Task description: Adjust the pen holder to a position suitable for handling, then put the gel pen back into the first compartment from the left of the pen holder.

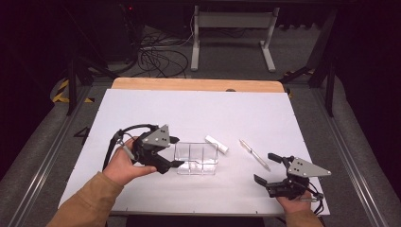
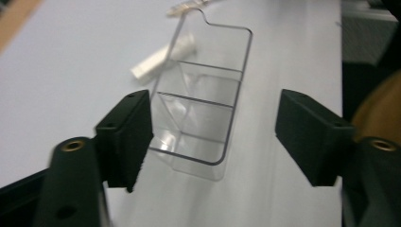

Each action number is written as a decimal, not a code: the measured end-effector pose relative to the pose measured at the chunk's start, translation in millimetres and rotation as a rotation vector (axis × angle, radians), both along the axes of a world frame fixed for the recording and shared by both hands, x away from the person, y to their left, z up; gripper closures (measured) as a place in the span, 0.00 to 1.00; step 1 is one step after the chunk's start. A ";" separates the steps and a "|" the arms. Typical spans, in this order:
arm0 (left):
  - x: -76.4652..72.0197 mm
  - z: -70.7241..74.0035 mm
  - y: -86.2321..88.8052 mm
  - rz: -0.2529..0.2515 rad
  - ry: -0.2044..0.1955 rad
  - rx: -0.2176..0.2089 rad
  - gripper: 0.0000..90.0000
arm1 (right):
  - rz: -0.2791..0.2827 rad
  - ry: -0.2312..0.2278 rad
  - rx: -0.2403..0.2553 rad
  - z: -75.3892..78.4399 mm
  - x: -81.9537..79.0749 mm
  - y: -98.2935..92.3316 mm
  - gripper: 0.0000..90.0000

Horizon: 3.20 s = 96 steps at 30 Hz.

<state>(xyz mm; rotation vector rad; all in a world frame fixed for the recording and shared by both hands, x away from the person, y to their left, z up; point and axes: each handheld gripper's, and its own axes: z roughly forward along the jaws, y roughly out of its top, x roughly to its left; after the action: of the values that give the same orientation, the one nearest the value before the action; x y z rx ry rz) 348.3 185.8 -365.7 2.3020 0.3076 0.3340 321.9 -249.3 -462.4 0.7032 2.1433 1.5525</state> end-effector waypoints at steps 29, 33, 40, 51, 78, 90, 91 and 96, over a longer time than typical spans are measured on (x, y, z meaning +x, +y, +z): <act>-50.2 -41.3 62.9 0.294 -0.061 -0.284 0.21 | -0.034 -0.006 -0.049 25.4 -2.2 6.2 0.18; -55.0 -45.3 71.8 0.332 -0.082 -0.310 0.21 | -0.044 0.022 -0.070 29.0 0.2 8.8 0.21; -60.3 -48.3 83.2 0.377 -0.100 -0.312 0.20 | -0.066 0.045 -0.104 33.6 3.8 16.4 0.25; -64.1 -48.4 86.7 0.401 -0.111 -0.306 0.19 | -0.099 0.063 -0.171 45.5 9.8 21.0 0.28; -70.4 -48.7 89.5 0.400 -0.117 -0.303 0.19 | -0.129 0.177 -0.279 50.7 34.0 27.6 0.28; -71.8 -49.2 90.1 0.403 -0.115 -0.300 0.19 | -0.214 0.338 -0.385 36.9 53.1 26.0 0.39; -71.8 -49.4 89.7 0.402 -0.113 -0.298 0.19 | -0.227 0.357 -0.388 35.1 54.3 26.6 0.41; -71.6 -50.2 88.7 0.400 -0.116 -0.290 0.19 | -0.245 0.408 -0.445 27.2 61.3 30.6 0.44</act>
<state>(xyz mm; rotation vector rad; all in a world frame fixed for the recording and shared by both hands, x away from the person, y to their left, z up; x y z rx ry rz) 276.7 274.5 -415.9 1.9197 0.7128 0.5796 383.2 -218.7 -435.2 1.1389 2.4538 0.8122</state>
